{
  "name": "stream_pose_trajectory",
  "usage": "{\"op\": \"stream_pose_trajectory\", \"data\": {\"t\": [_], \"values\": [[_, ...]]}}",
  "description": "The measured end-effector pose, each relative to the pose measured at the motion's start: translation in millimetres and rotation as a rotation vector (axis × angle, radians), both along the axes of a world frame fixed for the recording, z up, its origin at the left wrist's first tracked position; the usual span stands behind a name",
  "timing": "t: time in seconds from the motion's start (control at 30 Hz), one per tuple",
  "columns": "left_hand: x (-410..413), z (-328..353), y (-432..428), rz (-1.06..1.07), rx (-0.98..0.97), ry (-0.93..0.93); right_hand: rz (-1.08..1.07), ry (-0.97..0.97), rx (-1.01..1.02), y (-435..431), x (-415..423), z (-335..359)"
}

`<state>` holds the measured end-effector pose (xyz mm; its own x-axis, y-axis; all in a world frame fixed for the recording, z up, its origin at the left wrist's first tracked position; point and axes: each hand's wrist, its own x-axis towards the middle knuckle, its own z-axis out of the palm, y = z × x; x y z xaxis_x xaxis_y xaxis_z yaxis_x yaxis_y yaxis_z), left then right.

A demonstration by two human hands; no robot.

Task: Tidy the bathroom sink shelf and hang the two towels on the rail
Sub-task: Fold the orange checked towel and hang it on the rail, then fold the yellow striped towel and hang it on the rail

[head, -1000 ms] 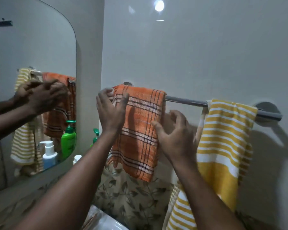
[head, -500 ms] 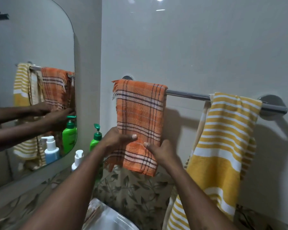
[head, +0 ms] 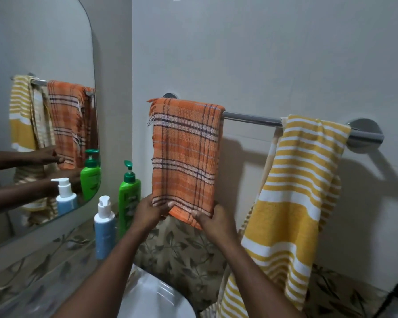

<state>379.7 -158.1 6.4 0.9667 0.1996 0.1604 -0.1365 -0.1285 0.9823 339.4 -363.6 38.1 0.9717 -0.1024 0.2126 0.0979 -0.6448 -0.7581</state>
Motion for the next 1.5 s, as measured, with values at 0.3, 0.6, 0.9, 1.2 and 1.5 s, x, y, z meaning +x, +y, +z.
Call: {"op": "stream_pose_trajectory", "data": {"t": [0.3,0.6,0.9,1.2,1.5], "values": [[-73.0,33.6,-96.9,0.572,0.35,-0.52,-0.112,-0.628,0.052,-22.0,-75.2,29.3],[-103.5,92.2,-178.3,-0.031,0.16,-0.68,-0.699,-0.907,-0.024,-117.5,-111.0,42.1],[-116.6,102.8,-234.0,-0.084,0.114,-0.648,-0.354,-0.634,0.04,-135.1,-117.1,10.5],[-117.0,109.8,-250.3,0.029,0.262,-0.645,0.164,-0.308,0.293,-135.4,-143.2,-46.2],[-121.0,23.5,-247.5,0.183,0.45,-0.522,0.284,-0.353,0.57,-187.7,-76.1,23.4]]}}
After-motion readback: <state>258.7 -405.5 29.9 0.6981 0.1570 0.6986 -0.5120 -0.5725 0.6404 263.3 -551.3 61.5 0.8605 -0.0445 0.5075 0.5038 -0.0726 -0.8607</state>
